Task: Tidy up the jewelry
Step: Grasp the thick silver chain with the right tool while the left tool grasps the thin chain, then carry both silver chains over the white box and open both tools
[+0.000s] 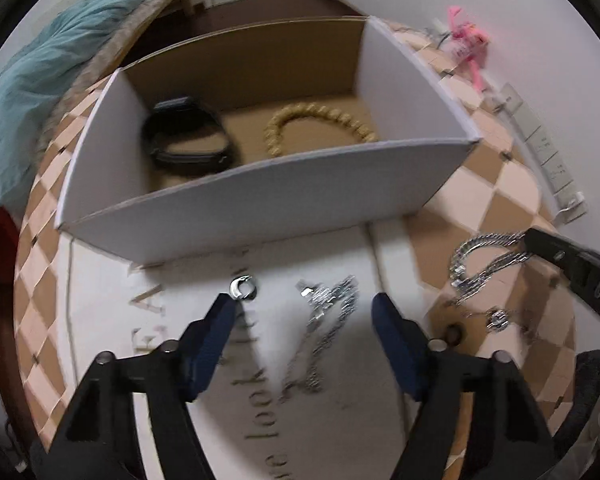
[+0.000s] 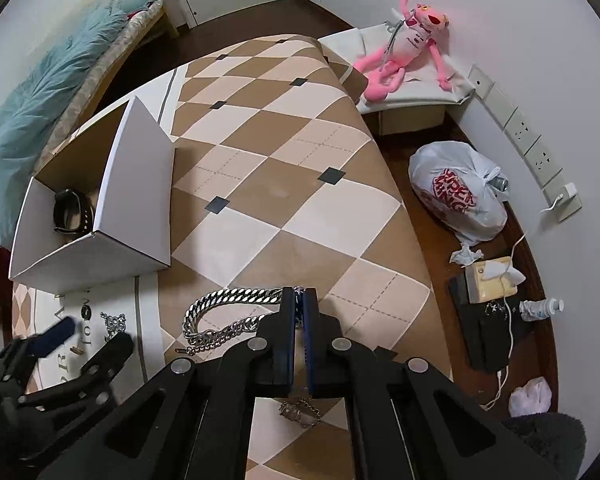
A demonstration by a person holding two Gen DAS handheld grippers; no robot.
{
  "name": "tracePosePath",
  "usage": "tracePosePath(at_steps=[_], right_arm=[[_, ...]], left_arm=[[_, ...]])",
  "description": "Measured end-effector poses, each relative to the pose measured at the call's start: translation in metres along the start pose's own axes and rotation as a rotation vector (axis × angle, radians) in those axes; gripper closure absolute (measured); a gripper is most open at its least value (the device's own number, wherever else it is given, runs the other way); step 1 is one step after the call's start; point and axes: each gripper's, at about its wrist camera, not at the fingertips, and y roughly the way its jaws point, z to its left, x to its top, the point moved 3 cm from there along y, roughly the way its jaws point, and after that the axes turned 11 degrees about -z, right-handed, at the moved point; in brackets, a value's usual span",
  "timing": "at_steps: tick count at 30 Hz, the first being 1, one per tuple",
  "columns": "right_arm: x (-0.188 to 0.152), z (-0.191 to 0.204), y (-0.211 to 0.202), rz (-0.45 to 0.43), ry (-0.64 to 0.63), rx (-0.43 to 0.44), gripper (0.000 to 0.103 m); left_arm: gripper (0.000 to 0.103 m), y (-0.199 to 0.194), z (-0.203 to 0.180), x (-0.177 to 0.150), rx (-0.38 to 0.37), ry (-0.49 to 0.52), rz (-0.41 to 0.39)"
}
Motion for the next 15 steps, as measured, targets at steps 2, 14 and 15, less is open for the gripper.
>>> tracePosePath(at_steps=[2,14,15], right_arm=[[-0.001,0.001,0.000,0.003,0.004,0.005,0.099],[0.009,0.026,-0.040,-0.043,-0.012,0.140,0.099],[0.011,0.031,-0.046,-0.051,-0.023,0.152,0.099]], left_arm=[[0.066,-0.002,-0.004,0.004,-0.013,0.020,-0.019],[0.097,-0.029,0.010,0.007,-0.100,-0.031,-0.046],[0.097,-0.037,0.014,0.007,-0.106,-0.043,-0.055]])
